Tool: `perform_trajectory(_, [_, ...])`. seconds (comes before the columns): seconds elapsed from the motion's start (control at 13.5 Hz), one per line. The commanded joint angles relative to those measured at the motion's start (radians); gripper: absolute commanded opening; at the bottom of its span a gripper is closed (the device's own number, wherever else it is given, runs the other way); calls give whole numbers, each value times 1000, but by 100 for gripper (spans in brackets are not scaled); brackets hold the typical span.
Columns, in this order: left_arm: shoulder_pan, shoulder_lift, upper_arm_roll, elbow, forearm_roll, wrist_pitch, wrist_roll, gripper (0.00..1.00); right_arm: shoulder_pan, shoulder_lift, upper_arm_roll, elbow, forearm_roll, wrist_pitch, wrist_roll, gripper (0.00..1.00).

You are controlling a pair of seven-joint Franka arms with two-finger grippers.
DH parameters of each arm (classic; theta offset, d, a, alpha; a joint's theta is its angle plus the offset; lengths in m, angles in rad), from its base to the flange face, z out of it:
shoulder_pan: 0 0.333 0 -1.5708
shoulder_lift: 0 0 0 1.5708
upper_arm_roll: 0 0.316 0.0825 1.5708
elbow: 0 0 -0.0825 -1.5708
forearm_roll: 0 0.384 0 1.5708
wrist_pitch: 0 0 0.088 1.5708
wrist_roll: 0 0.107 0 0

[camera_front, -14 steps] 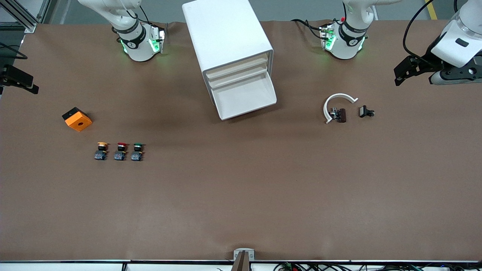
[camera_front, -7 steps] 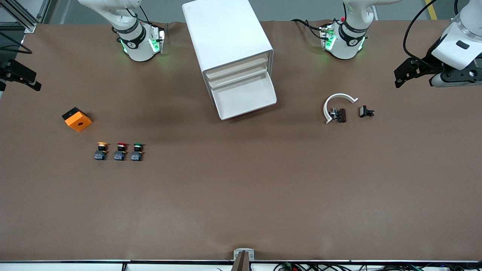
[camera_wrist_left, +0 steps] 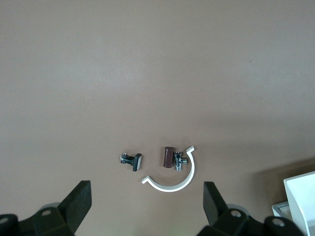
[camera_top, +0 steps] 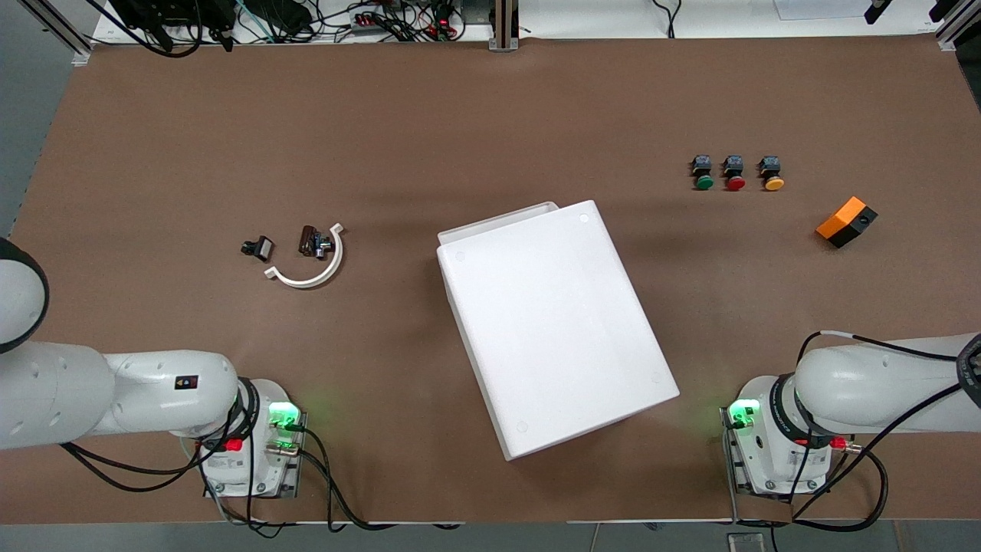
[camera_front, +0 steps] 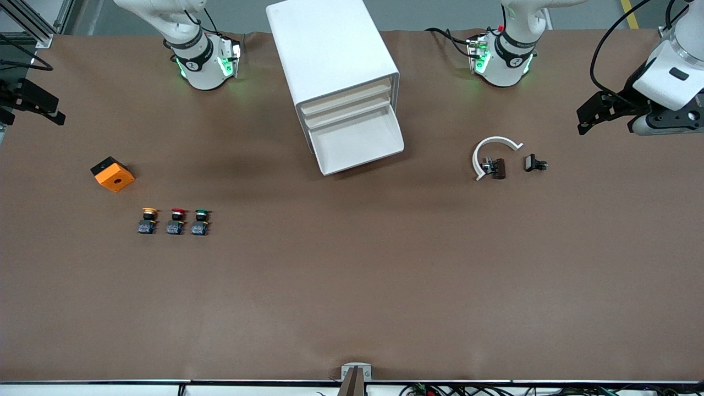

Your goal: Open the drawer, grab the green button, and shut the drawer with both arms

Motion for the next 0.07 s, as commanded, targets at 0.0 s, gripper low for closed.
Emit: perform_trajectory(0.0, [2, 8, -1, 21, 5, -8, 6, 100, 3, -22, -6, -20, 17, -9, 18, 100])
